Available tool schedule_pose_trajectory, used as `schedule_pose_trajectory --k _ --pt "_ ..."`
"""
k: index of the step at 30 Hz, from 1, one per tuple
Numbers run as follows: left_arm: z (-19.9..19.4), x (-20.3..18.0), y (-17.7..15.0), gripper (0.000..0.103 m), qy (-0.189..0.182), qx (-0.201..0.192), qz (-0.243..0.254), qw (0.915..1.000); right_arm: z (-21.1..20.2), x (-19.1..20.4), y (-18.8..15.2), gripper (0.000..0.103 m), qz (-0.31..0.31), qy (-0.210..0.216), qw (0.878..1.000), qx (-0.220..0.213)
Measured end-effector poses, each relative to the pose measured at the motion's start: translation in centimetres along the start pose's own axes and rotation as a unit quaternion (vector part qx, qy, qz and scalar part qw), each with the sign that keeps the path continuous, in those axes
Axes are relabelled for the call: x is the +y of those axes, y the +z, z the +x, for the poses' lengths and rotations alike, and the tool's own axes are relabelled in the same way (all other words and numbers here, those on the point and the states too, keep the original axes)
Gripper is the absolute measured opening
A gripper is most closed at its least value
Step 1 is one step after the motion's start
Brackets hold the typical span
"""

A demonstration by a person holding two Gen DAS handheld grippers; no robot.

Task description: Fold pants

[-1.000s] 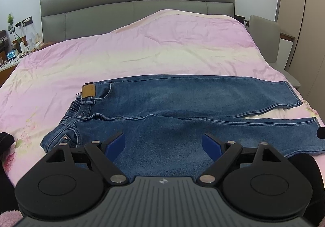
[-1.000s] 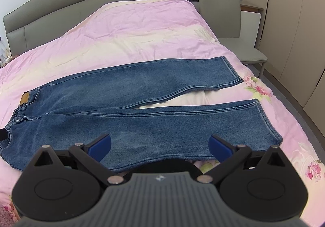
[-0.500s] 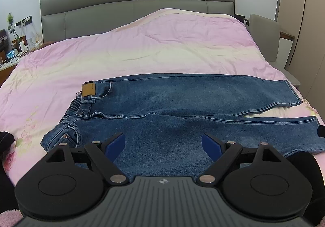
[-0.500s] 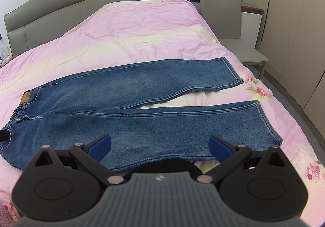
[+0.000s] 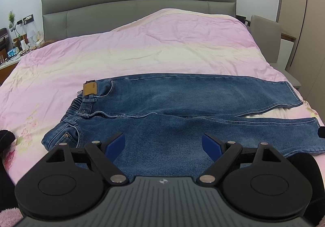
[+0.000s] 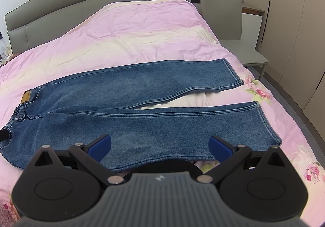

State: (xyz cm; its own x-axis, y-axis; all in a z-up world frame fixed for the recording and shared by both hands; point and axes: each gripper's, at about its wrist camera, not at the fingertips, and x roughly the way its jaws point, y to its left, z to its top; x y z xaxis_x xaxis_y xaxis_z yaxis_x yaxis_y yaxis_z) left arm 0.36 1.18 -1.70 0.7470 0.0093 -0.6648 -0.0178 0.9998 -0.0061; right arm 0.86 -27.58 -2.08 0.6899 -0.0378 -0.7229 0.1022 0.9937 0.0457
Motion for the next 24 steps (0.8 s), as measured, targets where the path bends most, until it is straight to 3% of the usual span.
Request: schedule_pose_trajectory --k 24 --pt "0.18 0.84 0.01 0.1 0.004 0.007 0.007 0.9999 -0.09 0.43 0.21 0.098 -0.017 0.0 1.0 -0.004"
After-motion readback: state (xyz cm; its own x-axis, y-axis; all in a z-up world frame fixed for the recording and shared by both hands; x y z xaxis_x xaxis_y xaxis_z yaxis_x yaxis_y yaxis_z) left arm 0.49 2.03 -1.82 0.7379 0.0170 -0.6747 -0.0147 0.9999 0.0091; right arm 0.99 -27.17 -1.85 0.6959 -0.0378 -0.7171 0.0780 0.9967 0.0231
